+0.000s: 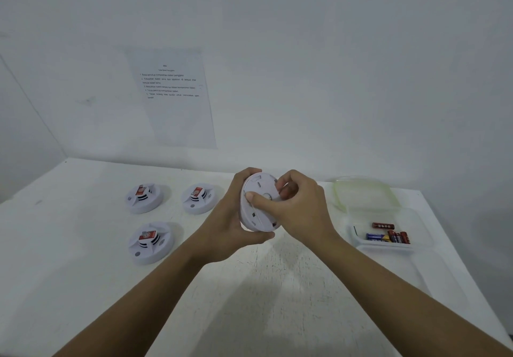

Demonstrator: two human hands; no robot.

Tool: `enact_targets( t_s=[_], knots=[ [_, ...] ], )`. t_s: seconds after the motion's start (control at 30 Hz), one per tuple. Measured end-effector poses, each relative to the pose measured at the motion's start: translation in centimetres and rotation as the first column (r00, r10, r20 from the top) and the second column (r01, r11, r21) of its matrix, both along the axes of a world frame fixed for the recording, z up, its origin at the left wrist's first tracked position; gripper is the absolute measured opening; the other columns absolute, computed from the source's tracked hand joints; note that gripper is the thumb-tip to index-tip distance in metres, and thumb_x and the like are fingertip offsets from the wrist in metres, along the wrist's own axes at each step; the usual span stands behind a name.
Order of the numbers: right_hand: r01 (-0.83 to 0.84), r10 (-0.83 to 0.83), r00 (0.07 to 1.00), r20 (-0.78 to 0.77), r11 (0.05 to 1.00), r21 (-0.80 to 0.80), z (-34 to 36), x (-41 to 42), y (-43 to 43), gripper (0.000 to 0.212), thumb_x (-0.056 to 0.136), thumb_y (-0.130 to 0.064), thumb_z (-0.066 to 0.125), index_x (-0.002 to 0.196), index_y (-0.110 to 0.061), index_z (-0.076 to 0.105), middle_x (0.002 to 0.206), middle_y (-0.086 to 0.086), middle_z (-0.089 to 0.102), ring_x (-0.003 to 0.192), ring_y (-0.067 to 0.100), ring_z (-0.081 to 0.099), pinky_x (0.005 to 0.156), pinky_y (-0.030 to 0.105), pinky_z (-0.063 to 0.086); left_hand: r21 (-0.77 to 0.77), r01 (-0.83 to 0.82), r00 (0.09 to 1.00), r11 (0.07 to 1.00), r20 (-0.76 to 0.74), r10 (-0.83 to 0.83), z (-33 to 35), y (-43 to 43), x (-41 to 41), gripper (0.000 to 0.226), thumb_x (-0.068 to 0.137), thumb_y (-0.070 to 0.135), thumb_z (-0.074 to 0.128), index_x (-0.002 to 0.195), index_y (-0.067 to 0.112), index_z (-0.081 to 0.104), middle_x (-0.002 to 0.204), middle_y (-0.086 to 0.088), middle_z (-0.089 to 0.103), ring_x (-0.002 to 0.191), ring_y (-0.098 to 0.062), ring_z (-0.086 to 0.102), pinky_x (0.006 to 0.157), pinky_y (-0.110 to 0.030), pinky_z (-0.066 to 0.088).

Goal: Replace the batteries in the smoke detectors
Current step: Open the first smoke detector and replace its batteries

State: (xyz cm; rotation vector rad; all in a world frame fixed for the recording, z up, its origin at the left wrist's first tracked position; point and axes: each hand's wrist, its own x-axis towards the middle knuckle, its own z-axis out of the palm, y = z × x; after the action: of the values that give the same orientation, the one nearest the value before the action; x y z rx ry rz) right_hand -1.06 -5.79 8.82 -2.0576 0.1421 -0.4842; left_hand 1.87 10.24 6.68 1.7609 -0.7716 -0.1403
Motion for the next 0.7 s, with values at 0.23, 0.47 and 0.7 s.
enact_targets(
  t_s=[0.23,0.47,0.7],
  knots=[
    [-0.089,0.087,0.995,0.038,0.995,0.051,-0.4,0.2,-1.1,0.05,0.064,-0.057,0.085,0.091,-0.022,0.061,0.083,-0.009,0.062,0.073,0.005,0.057,0.058,0.013,0.047,0.141,0.011,0.998,0.99,0.054,-0.019,0.5,0.4,1.1,0.1,0.07,0.009,0.092,0.144,0.032,0.029,0.127,0.028,0.048,0.121,0.002,0.052,0.087,-0.019,0.056],
    [-0.259,0.277,0.928,-0.249,0.96,0.103,-0.9,1.1,-1.9,0.051,0.076,-0.06,0.076,0.116,-0.034,0.059,0.109,-0.008,0.065,0.096,0.016,0.067,0.068,0.024,0.058,0.235,0.02,0.999,0.972,-0.029,-0.013,0.0,0.7,1.2,0.097,0.069,0.008,0.092,0.138,0.033,0.029,0.114,0.034,0.049,0.113,0.009,0.054,0.08,-0.02,0.059],
    [-0.333,0.45,0.864,-0.227,0.848,0.411,-1.7,1.1,-2.4,0.042,0.084,-0.027,0.08,0.122,-0.025,0.063,0.12,0.006,0.059,0.105,0.023,0.063,0.073,0.041,0.064,0.155,-0.133,0.976,0.979,-0.152,0.157,-1.1,2.5,1.0,0.075,0.076,-0.001,0.084,0.129,0.04,0.049,0.124,0.01,0.063,0.102,-0.01,0.071,0.075,-0.022,0.06]
  ],
)
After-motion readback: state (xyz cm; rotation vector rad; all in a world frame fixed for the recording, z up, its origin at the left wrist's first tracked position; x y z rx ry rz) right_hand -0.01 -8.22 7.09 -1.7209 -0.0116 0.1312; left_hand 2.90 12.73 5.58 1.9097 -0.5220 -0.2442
